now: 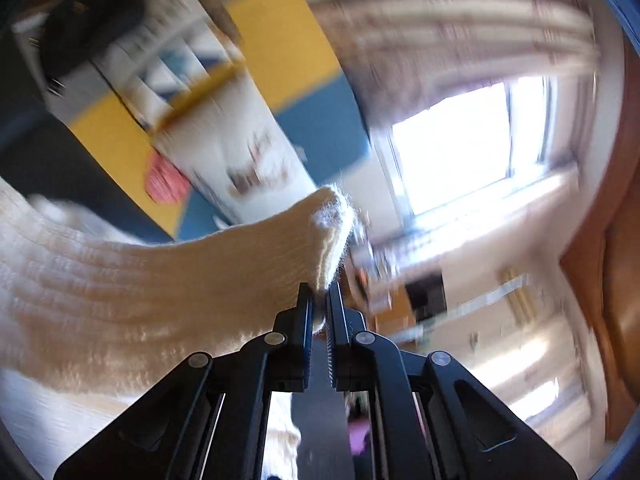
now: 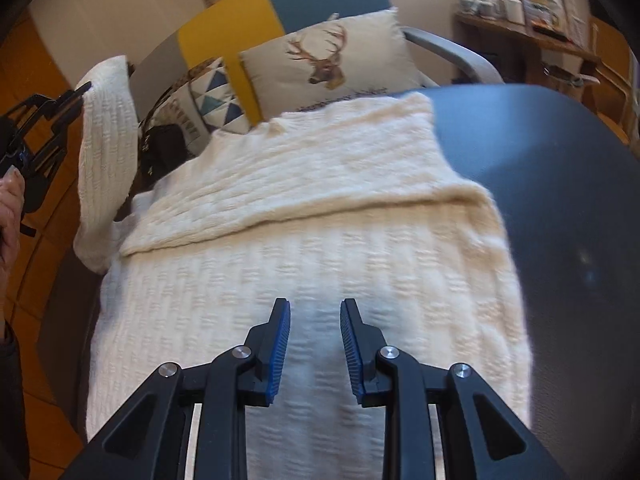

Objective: Fold clothes
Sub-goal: 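Fold the sleeve across the sweater body with the left gripper and release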

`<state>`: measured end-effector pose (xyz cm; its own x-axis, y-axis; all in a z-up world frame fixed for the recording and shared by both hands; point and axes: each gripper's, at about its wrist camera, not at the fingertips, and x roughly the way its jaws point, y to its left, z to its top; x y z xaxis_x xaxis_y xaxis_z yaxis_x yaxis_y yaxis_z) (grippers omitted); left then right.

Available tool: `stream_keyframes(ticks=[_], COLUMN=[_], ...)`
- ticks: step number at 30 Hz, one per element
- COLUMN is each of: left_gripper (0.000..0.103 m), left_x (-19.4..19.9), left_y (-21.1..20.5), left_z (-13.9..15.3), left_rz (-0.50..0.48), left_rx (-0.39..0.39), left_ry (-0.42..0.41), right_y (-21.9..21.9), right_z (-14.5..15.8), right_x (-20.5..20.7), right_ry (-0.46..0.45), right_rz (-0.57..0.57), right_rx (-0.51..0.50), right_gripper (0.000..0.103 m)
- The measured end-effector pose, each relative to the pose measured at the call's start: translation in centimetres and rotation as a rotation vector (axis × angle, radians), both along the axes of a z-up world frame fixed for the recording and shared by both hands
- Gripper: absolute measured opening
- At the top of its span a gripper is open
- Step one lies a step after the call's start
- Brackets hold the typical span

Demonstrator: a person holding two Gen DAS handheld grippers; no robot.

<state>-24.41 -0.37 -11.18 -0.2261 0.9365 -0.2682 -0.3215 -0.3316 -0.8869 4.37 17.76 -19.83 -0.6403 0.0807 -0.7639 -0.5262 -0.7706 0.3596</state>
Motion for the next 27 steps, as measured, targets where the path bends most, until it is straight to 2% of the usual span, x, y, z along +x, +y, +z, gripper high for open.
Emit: stream_keyframes(ticks=[5, 11, 14, 17, 20, 21, 24, 27], left_gripper=[0.005, 0.006, 0.006, 0.006, 0.015, 0.019, 0.025, 0.026], left_x=[4.4, 8.2, 8.7, 9.0, 8.7, 8.6, 8.4, 7.3], left_y=[8.7, 14.2, 15.3, 15.4, 16.1, 15.8, 14.3, 11.9], left_z=[-2.8, -6.2, -7.9, -8.2, -9.1, -9.4, -9.1, -8.9], left_rz=[-0.186, -0.317, -0.345, -0.356, -0.408, -0.417, -0.405, -0.383], left_rx=[-0.094, -0.211, -0.261, -0.288, -0.383, -0.393, -0.397, -0.341], left_ry=[0.001, -0.004, -0.009, -0.005, 0.002, -0.012, 0.025, -0.030], right_y=[2.7, 4.5, 5.0, 5.7, 6.9, 7.4, 9.0, 10.6], right_z=[-1.1, -1.1, -1.0, -0.7, 0.3, 0.6, 1.4, 1.0], right_x=[2.5, 3.5, 3.7, 3.4, 2.9, 2.4, 0.3, -1.2], right_ry=[0.008, 0.036, 0.048, 0.096, 0.197, 0.209, 0.236, 0.252], right_rz=[-0.076, -0.104, -0.114, -0.108, -0.111, -0.115, -0.098, -0.111], right_rx=[-0.043, -0.057, -0.069, -0.117, -0.191, -0.203, -0.238, -0.295], right_gripper=[0.026, 0.026, 0.026, 0.026, 0.027, 0.029, 0.030, 0.030])
